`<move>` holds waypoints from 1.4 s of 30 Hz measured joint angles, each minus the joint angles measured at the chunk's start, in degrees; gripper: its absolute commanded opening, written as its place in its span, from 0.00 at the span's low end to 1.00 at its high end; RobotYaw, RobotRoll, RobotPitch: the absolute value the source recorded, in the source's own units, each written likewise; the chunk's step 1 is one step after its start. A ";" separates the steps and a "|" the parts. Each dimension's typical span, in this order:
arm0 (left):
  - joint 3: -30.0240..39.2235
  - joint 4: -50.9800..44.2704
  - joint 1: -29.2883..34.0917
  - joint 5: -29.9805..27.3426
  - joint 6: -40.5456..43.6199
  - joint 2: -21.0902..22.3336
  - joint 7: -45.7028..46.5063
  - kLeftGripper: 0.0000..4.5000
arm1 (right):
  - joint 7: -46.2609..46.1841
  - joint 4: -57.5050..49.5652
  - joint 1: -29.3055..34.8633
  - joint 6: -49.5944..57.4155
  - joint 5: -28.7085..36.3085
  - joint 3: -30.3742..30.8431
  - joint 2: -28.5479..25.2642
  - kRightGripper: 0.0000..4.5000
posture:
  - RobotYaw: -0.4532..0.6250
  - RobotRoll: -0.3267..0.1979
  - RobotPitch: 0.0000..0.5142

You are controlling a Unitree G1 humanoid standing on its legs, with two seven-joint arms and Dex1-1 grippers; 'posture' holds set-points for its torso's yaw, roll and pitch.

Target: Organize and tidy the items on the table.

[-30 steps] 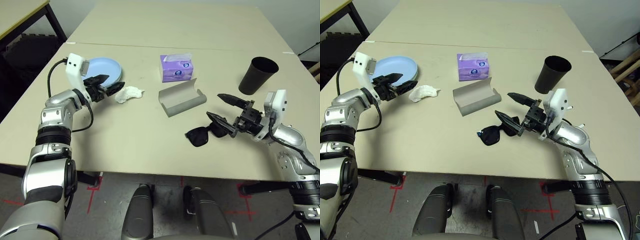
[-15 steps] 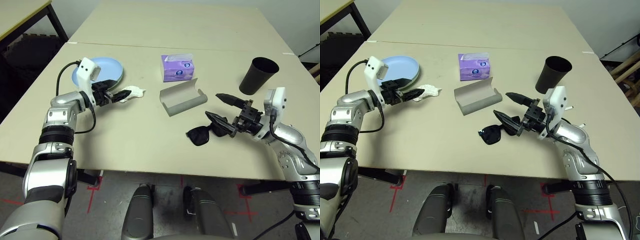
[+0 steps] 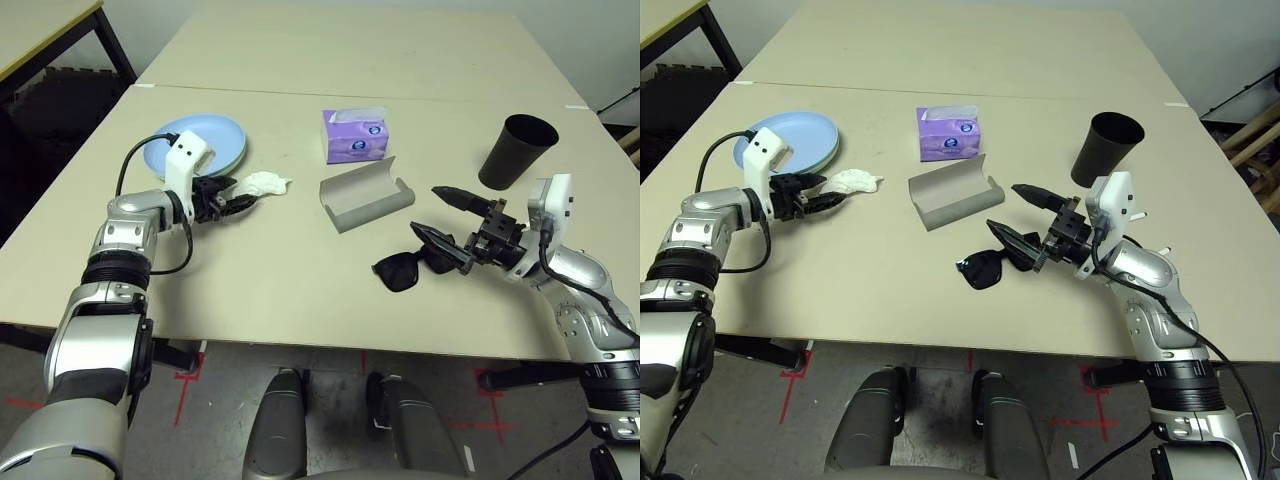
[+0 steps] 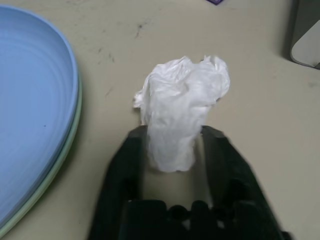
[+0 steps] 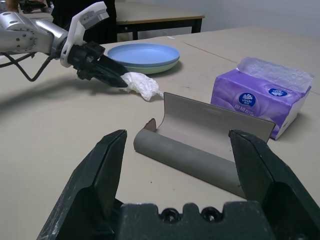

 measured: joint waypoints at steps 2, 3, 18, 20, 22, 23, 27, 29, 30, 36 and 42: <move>0.00 0.00 -0.07 0.01 -0.01 -0.09 -0.03 0.08 | -0.08 -0.15 0.04 0.00 0.00 0.00 0.00 1.00 | 0.57 0.62 0.28; 0.01 0.00 -0.19 0.00 -0.01 -0.12 -0.04 0.01 | -0.12 -0.16 0.12 0.00 0.00 0.00 0.00 1.00 | 0.57 0.62 0.28; 8.77 2.10 -10.29 -5.90 2.50 0.93 3.57 0.01 | -0.25 -0.60 1.06 -0.08 -0.11 0.00 0.06 1.00 | 0.57 0.62 0.29; 9.78 4.92 -11.38 -5.72 1.85 1.73 7.21 0.01 | -0.25 -0.55 1.12 -0.16 -0.15 0.00 0.11 1.00 | 0.57 0.62 0.28; 10.02 7.74 -11.68 -4.88 0.70 1.89 12.14 0.01 | -0.25 -0.55 1.11 -0.28 -0.16 0.00 0.16 1.00 | 0.57 0.62 0.29; 10.03 9.39 -11.78 -4.28 -0.02 1.95 15.03 0.01 | -0.25 -0.55 1.11 -0.36 -0.16 0.00 0.20 1.00 | 0.57 0.62 0.29; 10.05 13.04 -11.95 -2.51 -2.33 2.41 22.47 0.01 | -0.24 -0.55 1.13 -0.60 -0.16 0.00 0.28 1.00 | 0.56 0.62 0.29; 10.05 13.62 -12.01 -2.26 -2.90 2.44 23.68 0.01 | -0.24 -0.55 1.28 -0.63 -0.16 0.00 0.28 1.00 | 0.56 0.62 0.29; 10.05 13.66 -12.01 -2.20 -3.06 2.45 23.89 0.01 | -0.24 -0.55 1.40 -0.63 -0.16 0.00 0.28 1.00 | 0.56 0.62 0.29; 9.64 13.66 -12.11 -1.29 -4.43 2.46 23.93 0.48 | -0.15 -0.55 1.93 -0.72 -0.17 0.00 0.27 1.00 | 0.56 0.62 0.29; 9.25 13.63 -12.11 -1.11 -5.28 2.41 21.44 0.99 | -0.14 -0.55 1.93 -0.77 -0.17 0.00 0.27 1.00 | 0.56 0.62 0.29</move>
